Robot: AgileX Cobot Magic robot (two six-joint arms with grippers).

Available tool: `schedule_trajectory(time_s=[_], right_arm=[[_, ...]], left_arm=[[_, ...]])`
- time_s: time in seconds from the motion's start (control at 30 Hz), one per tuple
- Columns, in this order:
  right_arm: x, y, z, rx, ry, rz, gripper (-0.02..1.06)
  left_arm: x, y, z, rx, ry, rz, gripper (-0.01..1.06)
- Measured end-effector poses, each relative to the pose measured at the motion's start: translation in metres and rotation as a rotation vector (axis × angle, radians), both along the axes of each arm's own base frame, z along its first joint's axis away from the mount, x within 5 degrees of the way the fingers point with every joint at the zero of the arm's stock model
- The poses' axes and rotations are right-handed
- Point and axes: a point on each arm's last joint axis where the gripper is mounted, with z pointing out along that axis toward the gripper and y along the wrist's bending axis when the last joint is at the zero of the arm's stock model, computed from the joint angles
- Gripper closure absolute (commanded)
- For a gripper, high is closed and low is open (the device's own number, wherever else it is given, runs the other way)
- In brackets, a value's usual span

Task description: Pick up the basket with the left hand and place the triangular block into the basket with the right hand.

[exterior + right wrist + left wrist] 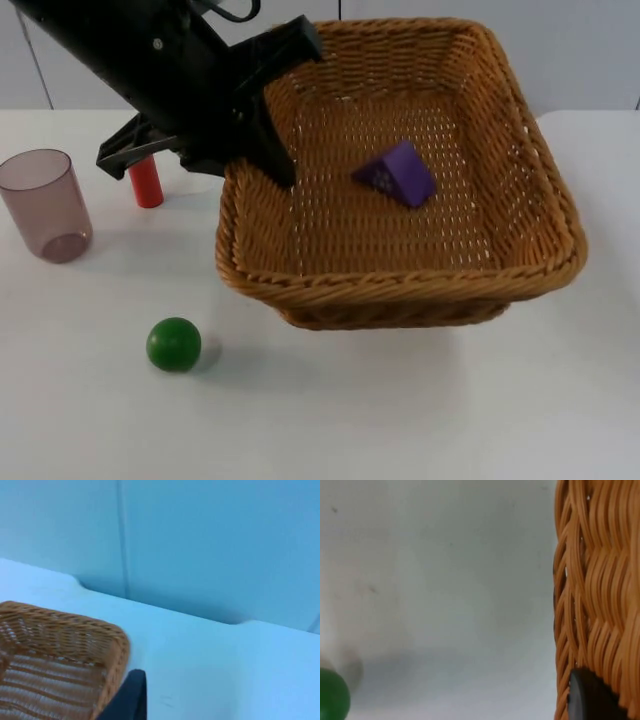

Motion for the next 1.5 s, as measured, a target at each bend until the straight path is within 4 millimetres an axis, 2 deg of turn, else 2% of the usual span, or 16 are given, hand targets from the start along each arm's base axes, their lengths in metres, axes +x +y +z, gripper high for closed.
schedule_trajectory(time_s=[0.07, 0.27, 0.37, 0.6, 0.67, 0.8, 0.9, 1.33, 1.5], right_arm=[[-0.012, -0.008, 0.008, -0.002, -0.010, -0.016, 0.00], [-0.029, -0.014, 0.018, 0.006, -0.029, -0.023, 0.00], [-0.034, -0.016, 0.019, 0.001, -0.020, -0.027, 0.00], [-0.037, -0.020, 0.014, -0.051, 0.040, -0.048, 0.00], [-0.037, -0.020, 0.013, -0.059, 0.046, -0.052, 0.00], [-0.037, -0.021, 0.012, -0.071, 0.059, -0.058, 0.00], [-0.037, -0.022, 0.012, -0.072, 0.061, -0.060, 0.00], [-0.037, -0.022, 0.012, -0.075, 0.061, -0.058, 0.00], [-0.037, -0.022, 0.012, -0.073, 0.061, -0.057, 0.00]], left_arm=[[0.004, 0.000, -0.009, 0.011, -0.004, 0.004, 1.05], [0.019, -0.004, -0.030, 0.032, -0.007, 0.001, 1.05], [0.036, -0.010, -0.044, 0.031, -0.020, 0.002, 1.05], [0.068, -0.024, -0.072, 0.011, 0.004, -0.001, 1.05], [0.070, -0.025, -0.076, 0.007, 0.016, -0.005, 1.05], [0.079, -0.029, -0.100, -0.010, 0.082, -0.007, 1.05], [0.081, -0.028, -0.109, -0.012, 0.105, -0.004, 1.05], [0.090, -0.021, -0.111, 0.006, 0.034, 0.028, 1.05], [0.090, -0.017, -0.125, 0.015, 0.070, 0.023, 1.05]])
